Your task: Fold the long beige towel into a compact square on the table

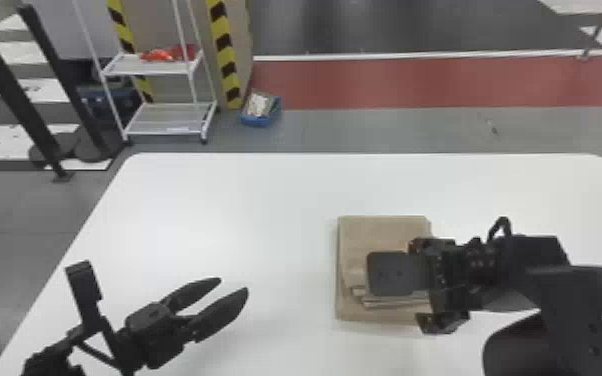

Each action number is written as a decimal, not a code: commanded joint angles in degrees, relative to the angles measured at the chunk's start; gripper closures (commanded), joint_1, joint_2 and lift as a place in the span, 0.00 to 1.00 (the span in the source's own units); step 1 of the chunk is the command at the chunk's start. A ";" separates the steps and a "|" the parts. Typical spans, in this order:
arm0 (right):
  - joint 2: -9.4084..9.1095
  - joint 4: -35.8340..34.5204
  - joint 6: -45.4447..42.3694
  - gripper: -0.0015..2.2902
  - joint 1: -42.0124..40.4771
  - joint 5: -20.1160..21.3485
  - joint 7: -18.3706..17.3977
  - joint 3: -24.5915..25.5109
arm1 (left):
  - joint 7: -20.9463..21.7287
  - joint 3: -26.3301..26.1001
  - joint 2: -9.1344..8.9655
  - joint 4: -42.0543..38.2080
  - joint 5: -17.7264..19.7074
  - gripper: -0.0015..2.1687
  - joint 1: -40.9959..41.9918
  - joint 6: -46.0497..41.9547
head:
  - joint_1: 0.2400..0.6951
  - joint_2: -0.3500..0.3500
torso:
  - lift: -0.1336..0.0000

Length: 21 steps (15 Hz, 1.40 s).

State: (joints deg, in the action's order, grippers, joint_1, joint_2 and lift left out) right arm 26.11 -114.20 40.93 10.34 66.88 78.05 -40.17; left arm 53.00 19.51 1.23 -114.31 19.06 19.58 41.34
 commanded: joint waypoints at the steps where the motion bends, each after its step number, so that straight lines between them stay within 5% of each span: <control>1: -1.06 1.18 -0.01 0.13 0.30 0.44 0.28 0.00 | 0.17 0.00 0.00 -0.48 0.01 0.02 0.55 -0.07 | 1.00 0.62 | 0.07; 9: -2.73 2.23 -0.01 0.18 0.73 0.97 0.28 0.44 | 0.44 0.00 0.00 -0.48 0.01 0.02 0.72 -0.42 | 1.00 0.64 | 0.07; 13: -3.96 4.08 0.70 0.28 1.44 1.06 0.28 0.61 | 0.44 0.00 0.09 -0.39 0.01 0.02 0.72 -0.77 | 1.00 0.64 | 0.07; 20: -4.14 3.72 1.22 0.36 1.53 0.70 0.28 2.37 | 1.41 -0.88 0.26 -0.56 -0.16 0.02 0.46 -0.77 | 1.00 0.63 | 0.07; 21: -4.14 3.81 1.05 0.49 1.44 0.70 0.28 2.55 | 1.49 -1.14 0.26 -0.56 -0.16 0.02 0.37 -0.77 | 1.00 0.62 | 0.07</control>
State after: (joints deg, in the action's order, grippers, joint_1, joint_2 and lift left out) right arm 22.02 -110.47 42.13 11.90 67.54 78.05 -37.83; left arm 54.46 18.71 1.48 -114.87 18.93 20.09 40.57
